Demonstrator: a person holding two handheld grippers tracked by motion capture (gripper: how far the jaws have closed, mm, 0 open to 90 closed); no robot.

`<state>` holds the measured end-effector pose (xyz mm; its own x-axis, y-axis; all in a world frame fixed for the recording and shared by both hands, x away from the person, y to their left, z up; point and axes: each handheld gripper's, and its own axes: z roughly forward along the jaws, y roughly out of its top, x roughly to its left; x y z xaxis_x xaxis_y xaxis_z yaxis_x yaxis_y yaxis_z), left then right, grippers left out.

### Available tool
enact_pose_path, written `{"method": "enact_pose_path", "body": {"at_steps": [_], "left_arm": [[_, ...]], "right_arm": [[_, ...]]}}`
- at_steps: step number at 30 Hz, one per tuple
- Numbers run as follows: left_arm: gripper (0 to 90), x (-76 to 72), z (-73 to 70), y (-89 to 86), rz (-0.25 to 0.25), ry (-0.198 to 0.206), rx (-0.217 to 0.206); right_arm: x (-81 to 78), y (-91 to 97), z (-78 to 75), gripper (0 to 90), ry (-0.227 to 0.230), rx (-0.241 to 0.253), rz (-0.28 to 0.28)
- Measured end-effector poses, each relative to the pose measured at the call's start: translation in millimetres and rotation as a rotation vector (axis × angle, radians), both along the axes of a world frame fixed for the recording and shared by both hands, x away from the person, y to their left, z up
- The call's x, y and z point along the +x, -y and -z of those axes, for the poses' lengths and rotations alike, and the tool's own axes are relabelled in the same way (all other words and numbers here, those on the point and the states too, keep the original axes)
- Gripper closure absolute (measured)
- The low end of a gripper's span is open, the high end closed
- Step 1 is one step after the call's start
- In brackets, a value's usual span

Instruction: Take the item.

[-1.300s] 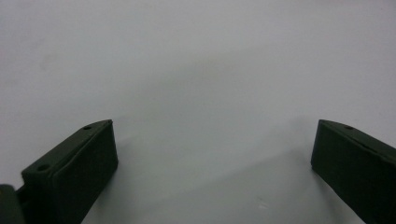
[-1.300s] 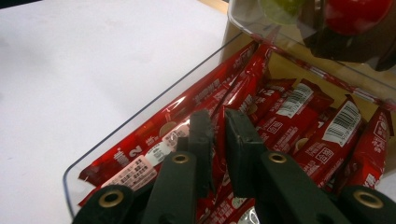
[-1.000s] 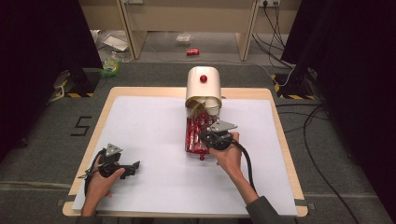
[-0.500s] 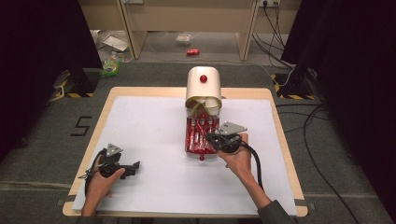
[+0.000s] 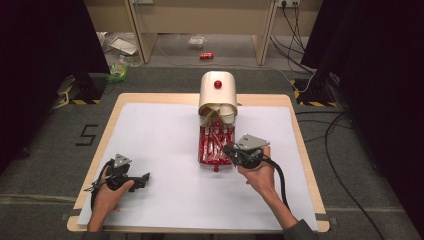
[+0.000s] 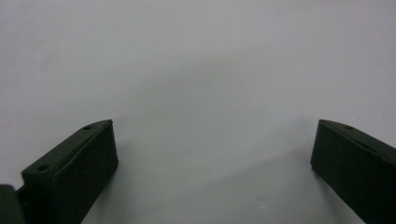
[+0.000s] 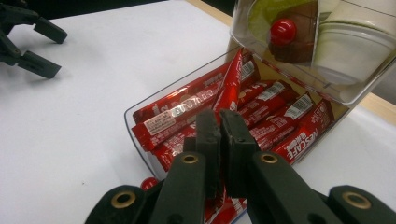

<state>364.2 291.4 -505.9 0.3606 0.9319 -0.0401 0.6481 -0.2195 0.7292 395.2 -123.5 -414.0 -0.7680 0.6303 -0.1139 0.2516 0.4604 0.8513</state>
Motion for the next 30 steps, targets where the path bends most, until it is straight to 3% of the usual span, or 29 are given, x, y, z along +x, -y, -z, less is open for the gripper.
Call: {"method": "enact_pose_path", "body": {"at_steps": [10,17,30], "left_arm": [[0.0,0.0,0.0,0.0,0.0,0.0,-0.001],[0.0,0.0,0.0,0.1,0.0,0.0,0.0],[0.0,-0.1,-0.2,-0.8,0.001,-0.001,-0.008]], "right_arm": [[-9.9,16.9,-3.0,87.0,0.014,0.032,-0.003],[-15.8,35.0,-4.1,87.0,0.034,0.083,0.029],[-13.5,67.3,-5.0,87.0,0.044,0.106,0.112]]}}
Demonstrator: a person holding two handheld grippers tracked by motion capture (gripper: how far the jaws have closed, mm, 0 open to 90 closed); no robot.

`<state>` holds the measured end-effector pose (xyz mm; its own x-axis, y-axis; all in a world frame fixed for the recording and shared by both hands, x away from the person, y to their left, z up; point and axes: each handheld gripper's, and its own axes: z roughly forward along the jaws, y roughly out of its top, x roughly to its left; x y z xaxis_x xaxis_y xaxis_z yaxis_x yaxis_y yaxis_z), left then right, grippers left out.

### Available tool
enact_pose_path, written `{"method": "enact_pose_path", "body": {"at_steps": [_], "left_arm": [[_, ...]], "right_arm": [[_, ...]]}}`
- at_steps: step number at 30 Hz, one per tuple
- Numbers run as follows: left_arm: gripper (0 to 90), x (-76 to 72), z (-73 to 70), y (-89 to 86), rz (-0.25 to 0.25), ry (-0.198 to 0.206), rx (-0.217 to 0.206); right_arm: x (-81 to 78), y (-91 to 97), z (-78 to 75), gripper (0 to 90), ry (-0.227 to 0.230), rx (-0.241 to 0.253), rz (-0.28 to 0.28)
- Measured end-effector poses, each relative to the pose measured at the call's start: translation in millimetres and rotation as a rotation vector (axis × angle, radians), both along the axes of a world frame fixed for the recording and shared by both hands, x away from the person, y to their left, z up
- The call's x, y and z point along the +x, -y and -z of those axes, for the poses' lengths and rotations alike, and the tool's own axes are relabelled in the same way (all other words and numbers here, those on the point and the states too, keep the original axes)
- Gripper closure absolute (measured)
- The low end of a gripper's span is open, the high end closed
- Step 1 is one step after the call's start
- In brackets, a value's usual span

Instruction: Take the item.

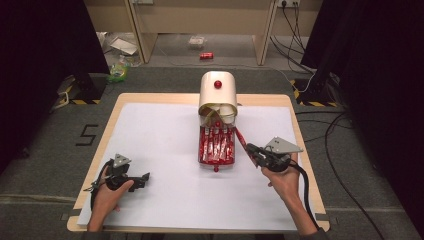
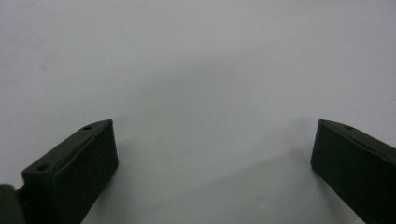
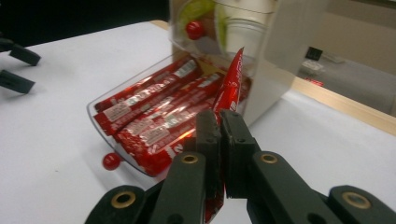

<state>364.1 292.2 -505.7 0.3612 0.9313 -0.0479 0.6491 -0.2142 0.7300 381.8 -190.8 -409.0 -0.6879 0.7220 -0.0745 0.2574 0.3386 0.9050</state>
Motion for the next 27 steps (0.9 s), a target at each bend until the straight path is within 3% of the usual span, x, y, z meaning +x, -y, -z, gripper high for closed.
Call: {"method": "enact_pose_path", "body": {"at_steps": [27], "left_arm": [[0.0,0.0,0.2,0.8,-0.001,0.002,0.007]], "right_arm": [[18.2,51.9,15.8,87.0,-0.027,0.016,0.16]]}}
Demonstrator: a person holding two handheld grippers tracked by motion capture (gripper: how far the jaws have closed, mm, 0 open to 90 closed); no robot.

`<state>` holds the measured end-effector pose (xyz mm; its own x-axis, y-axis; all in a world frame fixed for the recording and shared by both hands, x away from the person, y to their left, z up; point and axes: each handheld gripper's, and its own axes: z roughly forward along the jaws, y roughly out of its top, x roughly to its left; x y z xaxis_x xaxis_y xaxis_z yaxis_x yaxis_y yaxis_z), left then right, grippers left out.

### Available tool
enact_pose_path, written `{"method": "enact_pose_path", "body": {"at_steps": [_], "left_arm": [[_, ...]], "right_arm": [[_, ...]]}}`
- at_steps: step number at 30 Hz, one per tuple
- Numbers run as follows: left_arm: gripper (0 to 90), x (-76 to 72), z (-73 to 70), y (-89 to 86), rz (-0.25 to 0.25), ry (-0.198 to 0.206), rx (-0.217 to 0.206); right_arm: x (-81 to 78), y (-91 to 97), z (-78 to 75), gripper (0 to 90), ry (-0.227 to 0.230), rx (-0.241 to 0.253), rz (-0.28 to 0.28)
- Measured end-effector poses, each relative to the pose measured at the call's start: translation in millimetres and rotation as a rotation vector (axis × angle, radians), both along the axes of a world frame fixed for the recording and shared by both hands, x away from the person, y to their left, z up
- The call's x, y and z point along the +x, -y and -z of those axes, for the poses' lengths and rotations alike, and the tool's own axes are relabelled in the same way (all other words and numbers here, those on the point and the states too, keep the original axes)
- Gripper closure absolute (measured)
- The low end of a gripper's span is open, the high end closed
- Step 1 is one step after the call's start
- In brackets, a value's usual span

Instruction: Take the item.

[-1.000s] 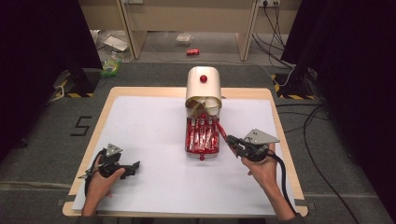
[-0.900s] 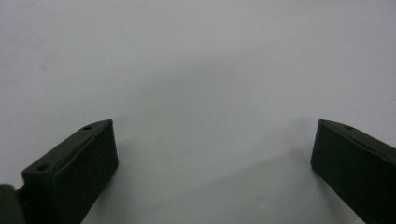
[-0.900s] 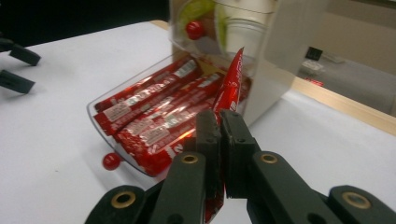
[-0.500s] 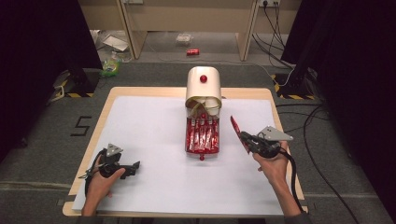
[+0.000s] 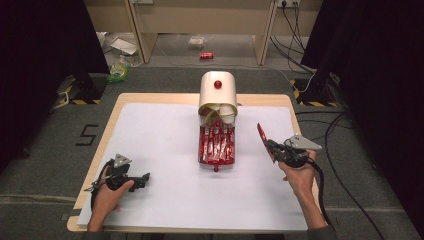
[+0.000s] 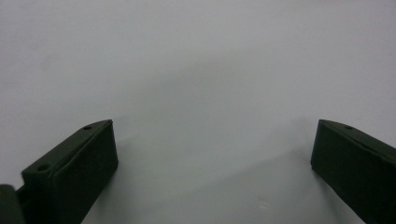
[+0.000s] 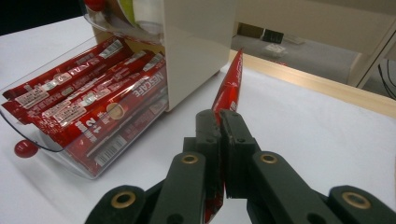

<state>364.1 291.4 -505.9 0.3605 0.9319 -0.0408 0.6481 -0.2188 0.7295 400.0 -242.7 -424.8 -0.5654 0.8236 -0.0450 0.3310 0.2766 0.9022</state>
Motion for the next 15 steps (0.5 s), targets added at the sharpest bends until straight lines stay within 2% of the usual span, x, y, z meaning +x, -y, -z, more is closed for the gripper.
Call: {"method": "enact_pose_path", "body": {"at_steps": [5,15], "left_arm": [[0.0,0.0,0.0,-0.3,0.001,0.0,-0.002],[0.0,0.1,0.0,-0.4,0.001,0.0,-0.003]], "right_arm": [[3.2,3.8,3.7,87.0,-0.006,-0.005,0.009],[10.3,6.4,17.6,87.0,-0.046,-0.016,0.025]]}}
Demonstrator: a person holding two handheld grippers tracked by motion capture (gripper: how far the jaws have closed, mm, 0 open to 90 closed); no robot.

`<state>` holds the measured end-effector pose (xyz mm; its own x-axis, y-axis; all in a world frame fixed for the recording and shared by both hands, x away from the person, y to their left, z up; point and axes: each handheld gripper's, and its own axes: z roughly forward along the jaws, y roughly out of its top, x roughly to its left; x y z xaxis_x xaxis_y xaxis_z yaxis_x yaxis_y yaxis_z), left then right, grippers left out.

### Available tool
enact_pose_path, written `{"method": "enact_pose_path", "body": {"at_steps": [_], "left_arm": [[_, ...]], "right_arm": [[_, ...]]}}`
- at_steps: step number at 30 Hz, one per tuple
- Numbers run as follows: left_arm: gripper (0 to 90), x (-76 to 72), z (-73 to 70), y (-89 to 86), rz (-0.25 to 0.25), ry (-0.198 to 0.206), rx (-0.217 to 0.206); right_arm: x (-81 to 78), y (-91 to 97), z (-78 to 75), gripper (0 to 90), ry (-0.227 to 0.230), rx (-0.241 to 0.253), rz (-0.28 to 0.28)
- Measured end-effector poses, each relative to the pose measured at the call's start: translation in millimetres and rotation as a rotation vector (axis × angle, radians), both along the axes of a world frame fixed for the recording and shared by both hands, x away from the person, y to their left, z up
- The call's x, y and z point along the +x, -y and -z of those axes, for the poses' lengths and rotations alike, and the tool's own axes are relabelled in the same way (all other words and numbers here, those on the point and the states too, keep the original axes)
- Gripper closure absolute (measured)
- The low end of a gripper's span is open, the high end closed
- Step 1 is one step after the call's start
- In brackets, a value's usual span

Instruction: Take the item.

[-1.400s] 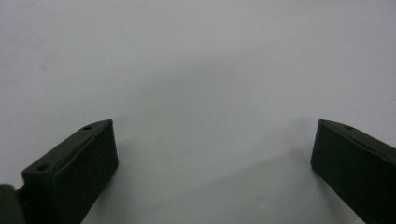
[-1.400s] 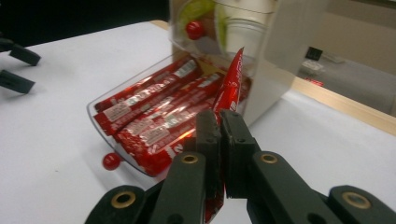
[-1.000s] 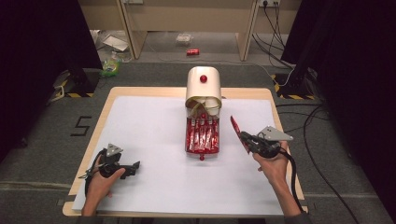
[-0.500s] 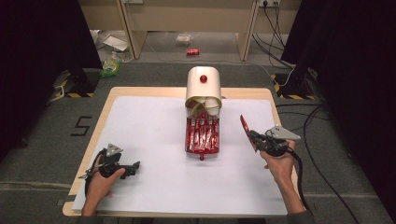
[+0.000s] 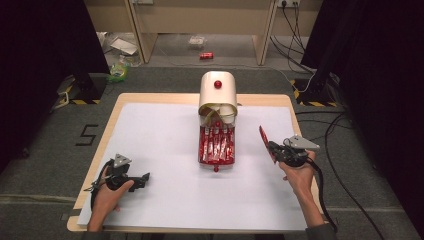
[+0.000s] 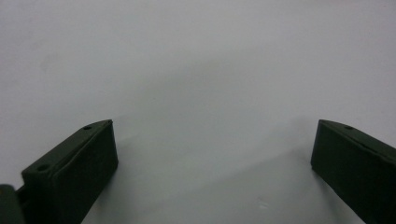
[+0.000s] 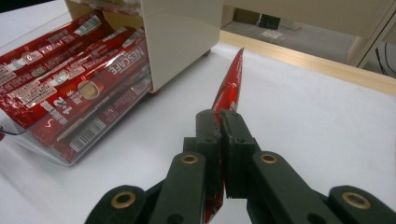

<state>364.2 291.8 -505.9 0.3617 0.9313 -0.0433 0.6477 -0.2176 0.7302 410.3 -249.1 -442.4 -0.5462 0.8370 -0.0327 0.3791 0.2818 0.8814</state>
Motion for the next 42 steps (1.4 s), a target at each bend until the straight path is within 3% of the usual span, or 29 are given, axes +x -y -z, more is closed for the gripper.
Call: {"method": "enact_pose_path", "body": {"at_steps": [13,42], "left_arm": [[0.0,0.0,0.0,0.0,-0.001,0.0,-0.001],[0.0,-0.1,-0.2,-0.4,-0.001,-0.002,-0.005]], "right_arm": [[5.7,-1.2,16.4,87.0,-0.046,-0.034,0.003],[11.8,-1.4,35.3,87.0,-0.104,-0.06,0.002]]}}
